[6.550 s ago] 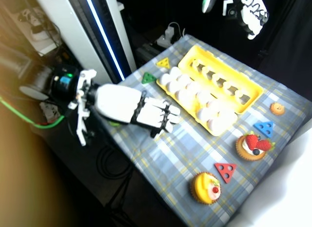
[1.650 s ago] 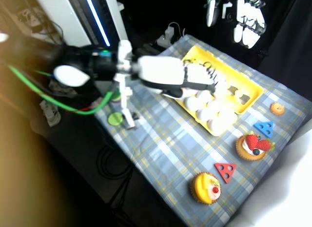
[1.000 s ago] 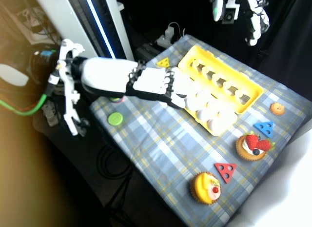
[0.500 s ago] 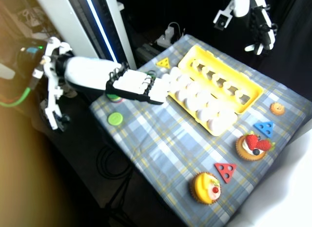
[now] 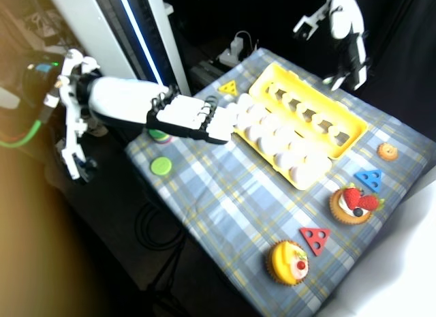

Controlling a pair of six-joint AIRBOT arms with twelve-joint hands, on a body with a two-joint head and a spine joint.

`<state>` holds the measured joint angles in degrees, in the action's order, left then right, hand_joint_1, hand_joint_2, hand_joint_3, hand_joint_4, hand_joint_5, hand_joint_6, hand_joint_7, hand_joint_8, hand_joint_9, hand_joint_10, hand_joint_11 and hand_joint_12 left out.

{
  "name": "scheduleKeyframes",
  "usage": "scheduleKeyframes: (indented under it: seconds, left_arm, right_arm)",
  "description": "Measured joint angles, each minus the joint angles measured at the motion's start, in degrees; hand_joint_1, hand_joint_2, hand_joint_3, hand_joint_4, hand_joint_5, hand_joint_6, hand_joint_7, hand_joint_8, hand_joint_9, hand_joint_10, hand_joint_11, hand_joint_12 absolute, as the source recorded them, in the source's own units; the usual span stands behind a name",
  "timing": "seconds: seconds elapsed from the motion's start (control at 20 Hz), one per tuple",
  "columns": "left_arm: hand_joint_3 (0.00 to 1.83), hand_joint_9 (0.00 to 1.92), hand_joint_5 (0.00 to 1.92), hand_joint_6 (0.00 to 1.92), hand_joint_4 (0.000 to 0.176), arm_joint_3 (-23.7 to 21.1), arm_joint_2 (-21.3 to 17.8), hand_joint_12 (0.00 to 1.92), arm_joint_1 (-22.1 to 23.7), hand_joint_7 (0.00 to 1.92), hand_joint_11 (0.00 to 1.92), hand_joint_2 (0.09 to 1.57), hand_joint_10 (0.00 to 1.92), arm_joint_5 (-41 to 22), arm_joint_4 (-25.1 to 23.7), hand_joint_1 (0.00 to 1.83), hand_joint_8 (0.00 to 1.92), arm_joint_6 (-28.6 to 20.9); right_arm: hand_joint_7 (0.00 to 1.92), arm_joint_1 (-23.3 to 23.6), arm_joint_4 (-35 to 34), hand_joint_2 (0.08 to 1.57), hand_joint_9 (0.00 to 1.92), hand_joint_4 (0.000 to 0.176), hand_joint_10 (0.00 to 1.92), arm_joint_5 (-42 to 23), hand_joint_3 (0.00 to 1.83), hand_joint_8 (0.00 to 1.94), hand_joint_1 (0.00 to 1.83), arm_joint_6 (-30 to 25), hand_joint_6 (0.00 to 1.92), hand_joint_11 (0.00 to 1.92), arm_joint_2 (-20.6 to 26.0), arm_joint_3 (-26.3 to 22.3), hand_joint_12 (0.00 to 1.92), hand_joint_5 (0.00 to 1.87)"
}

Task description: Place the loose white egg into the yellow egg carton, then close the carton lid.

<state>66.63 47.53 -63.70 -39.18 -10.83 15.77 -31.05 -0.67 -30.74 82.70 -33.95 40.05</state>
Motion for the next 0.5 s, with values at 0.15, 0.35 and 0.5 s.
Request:
scheduleKeyframes:
  seconds: [0.15,0.35,0.5]
  left_arm:
    - [0.00,0.35,0.00,0.00,0.000,1.3,1.6,1.41,0.7,0.02,0.13,1.18,0.05,2.2,-3.3,0.00,0.00,-3.9]
    - [0.00,0.36,0.00,0.00,0.000,2.1,2.7,1.44,2.6,0.09,0.04,1.16,0.05,2.5,-6.0,0.00,0.01,-5.8]
    - [0.01,0.41,0.00,0.00,0.000,2.1,2.9,1.36,3.4,0.11,0.14,1.18,0.05,2.5,-7.0,0.00,0.01,-6.5]
  right_arm:
    - [0.00,0.0,0.0,1.33,0.00,0.000,0.00,0.2,0.01,0.00,0.35,0.0,0.00,0.00,0.0,0.0,0.57,0.00]
    - [0.00,0.0,0.0,1.32,0.00,0.000,0.00,0.3,0.00,0.00,0.36,0.0,0.00,0.00,-0.1,0.1,1.09,0.00]
    - [0.00,0.0,0.0,1.32,0.00,0.000,0.00,0.4,0.00,0.00,0.39,0.0,0.00,0.00,-0.1,0.1,1.33,0.00]
